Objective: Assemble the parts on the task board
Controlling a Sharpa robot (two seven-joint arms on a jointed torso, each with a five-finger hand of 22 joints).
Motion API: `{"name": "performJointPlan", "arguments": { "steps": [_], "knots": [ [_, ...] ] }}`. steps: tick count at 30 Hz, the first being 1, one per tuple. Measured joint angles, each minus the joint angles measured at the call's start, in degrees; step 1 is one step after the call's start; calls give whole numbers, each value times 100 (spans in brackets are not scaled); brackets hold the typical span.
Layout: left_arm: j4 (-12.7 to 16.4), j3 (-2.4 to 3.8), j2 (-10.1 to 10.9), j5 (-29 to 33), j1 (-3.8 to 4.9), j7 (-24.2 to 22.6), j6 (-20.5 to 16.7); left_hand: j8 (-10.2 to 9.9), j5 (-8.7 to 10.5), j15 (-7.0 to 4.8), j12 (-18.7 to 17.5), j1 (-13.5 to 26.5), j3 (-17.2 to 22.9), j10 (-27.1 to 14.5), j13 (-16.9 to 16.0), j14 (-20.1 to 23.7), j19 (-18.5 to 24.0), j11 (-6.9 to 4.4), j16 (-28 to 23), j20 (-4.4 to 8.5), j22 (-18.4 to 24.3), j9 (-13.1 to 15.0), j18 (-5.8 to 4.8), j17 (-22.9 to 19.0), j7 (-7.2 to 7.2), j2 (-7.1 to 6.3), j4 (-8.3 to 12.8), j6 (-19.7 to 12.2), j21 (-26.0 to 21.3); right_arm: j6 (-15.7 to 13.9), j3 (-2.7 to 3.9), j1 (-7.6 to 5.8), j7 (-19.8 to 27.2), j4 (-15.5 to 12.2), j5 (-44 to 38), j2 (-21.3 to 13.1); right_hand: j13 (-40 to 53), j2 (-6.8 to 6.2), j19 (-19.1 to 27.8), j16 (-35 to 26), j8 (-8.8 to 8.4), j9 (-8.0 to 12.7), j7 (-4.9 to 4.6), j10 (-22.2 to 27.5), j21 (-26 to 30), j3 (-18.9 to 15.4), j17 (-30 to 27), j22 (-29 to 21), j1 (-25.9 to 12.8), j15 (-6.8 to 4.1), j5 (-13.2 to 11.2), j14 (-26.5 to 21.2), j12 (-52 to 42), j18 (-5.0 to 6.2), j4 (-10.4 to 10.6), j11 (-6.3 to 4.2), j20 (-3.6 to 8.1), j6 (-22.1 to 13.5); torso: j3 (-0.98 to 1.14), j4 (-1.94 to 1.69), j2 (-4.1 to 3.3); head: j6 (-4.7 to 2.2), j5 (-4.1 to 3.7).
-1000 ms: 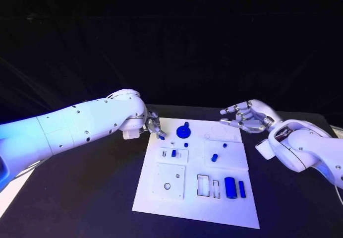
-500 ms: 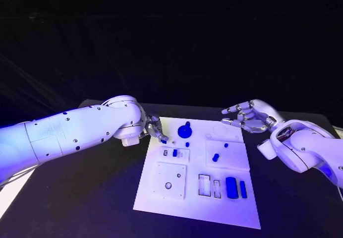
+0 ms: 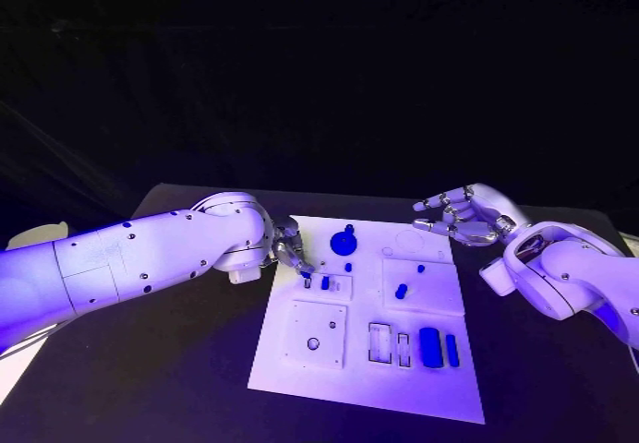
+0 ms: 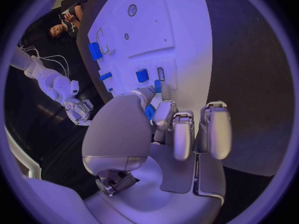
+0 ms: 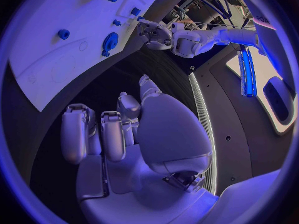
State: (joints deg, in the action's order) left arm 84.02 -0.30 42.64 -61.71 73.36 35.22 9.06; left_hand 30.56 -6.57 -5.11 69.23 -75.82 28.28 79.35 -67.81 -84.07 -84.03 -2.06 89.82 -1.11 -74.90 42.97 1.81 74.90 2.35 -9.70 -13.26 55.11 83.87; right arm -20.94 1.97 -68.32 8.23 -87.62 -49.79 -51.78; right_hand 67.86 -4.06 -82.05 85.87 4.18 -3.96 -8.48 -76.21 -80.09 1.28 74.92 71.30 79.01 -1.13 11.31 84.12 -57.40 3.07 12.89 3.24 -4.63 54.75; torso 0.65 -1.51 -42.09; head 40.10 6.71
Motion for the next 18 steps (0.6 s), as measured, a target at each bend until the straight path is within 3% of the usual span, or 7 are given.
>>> {"name": "performJointPlan", "arguments": {
  "steps": [18],
  "knots": [
    [-10,-5,-24,-127,-32,-75,212,-7,5,0,0,-22,-29,-1,12,0,0,1,0,0,0,-41,-1,4,0,-66,65,38,0,1,-1,6,4,1,13,2,0,0,0,0,0,0,0,0,0,0,-1,0,0,0,0,0,0,0,0,0,0,0,2,0,-2,29,-8]
  ]
}}
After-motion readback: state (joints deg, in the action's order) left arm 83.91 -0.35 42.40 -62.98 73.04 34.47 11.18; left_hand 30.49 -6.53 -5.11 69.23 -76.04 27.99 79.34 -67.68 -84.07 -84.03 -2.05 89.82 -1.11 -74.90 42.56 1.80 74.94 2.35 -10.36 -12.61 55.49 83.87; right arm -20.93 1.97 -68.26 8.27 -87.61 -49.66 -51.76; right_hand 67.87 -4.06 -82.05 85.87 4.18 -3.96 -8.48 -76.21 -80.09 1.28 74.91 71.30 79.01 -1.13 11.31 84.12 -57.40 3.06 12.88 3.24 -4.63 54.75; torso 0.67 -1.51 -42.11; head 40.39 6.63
